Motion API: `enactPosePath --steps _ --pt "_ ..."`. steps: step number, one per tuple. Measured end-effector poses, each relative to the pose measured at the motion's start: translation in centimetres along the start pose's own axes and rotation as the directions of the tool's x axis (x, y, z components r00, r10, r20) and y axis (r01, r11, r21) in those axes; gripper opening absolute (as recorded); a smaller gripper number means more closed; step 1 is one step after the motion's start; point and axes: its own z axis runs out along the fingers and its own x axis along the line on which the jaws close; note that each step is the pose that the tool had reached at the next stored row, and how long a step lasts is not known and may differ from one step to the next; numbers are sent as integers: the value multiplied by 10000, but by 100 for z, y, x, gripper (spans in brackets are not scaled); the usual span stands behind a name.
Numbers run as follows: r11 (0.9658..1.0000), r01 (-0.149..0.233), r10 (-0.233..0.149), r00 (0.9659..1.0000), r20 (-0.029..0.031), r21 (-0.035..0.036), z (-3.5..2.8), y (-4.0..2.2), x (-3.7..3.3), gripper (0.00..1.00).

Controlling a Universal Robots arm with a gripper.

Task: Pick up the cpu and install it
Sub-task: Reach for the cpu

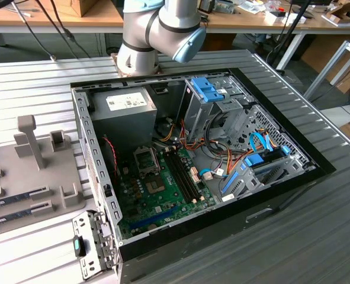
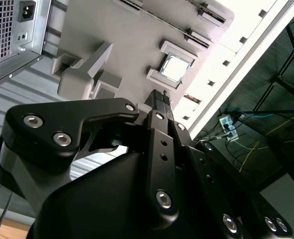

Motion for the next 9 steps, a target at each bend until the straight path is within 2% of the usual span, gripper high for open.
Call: enactPosePath --steps 3,9 --pt "10000 0 0 10000 0 0 13 -1 0 11" --pt "10000 -1 1 10000 0 2 87 -3 2 11"
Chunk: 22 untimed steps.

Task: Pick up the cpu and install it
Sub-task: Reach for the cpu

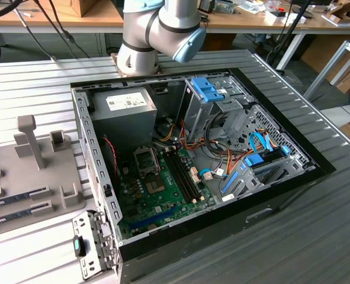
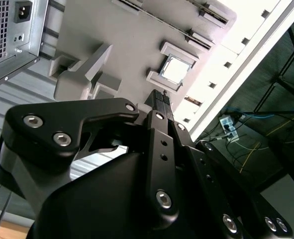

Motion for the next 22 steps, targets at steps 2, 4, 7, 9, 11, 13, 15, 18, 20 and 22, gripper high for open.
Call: enactPosePath --steps 2,4,7,9,11,13,15,18,20,22 --pt "10000 -1 1 10000 0 3 14 8 2 11" --pt "10000 1 -1 10000 3 33 24 28 4 11" --pt "10000 2 -2 10000 5 70 38 76 10 11" --pt "10000 3 -3 10000 7 77 49 127 14 11" --pt "10000 3 -3 10000 8 76 51 130 14 11" --pt "10000 4 -4 10000 3 76 50 130 15 11" --pt "9999 -7 11 9995 -309 126 56 131 15 11" --pt "9998 -16 28 9979 -651 188 63 130 15 11" --pt "9989 48 -19 9980 -633 459 62 130 14 11" --pt "9970 149 -103 9981 -615 759 64 130 14 11"
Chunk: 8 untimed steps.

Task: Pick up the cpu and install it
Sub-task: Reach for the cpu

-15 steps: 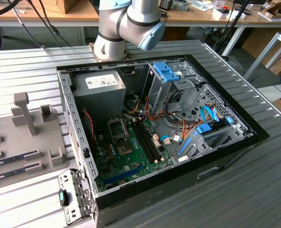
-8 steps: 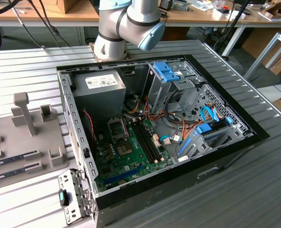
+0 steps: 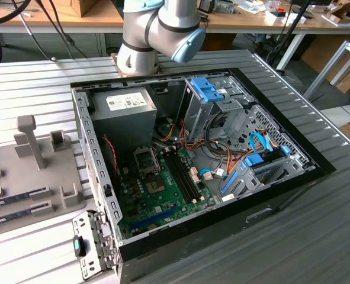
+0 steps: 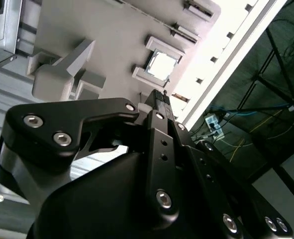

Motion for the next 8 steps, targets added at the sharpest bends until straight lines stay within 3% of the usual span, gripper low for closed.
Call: enactPosePath --steps 4,8 --pt "9986 535 -535 9986 16 31 2 0 0 11" --pt "9986 535 -535 9986 16 31 2 0 0 11"
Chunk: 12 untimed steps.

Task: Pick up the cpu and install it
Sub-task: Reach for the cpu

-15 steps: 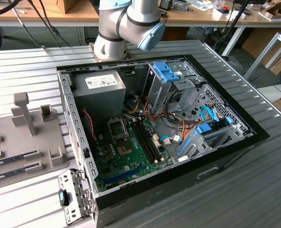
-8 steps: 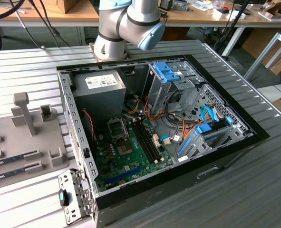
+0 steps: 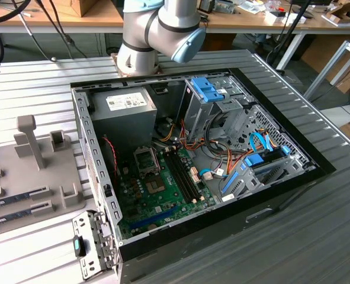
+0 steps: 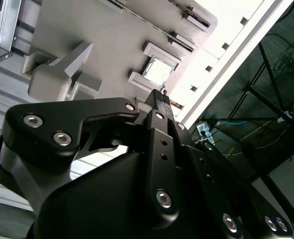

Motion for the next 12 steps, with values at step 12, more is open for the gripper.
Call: enactPosePath --steps 12 --pt "10000 0 0 10000 1 0 60 2 -2 11"
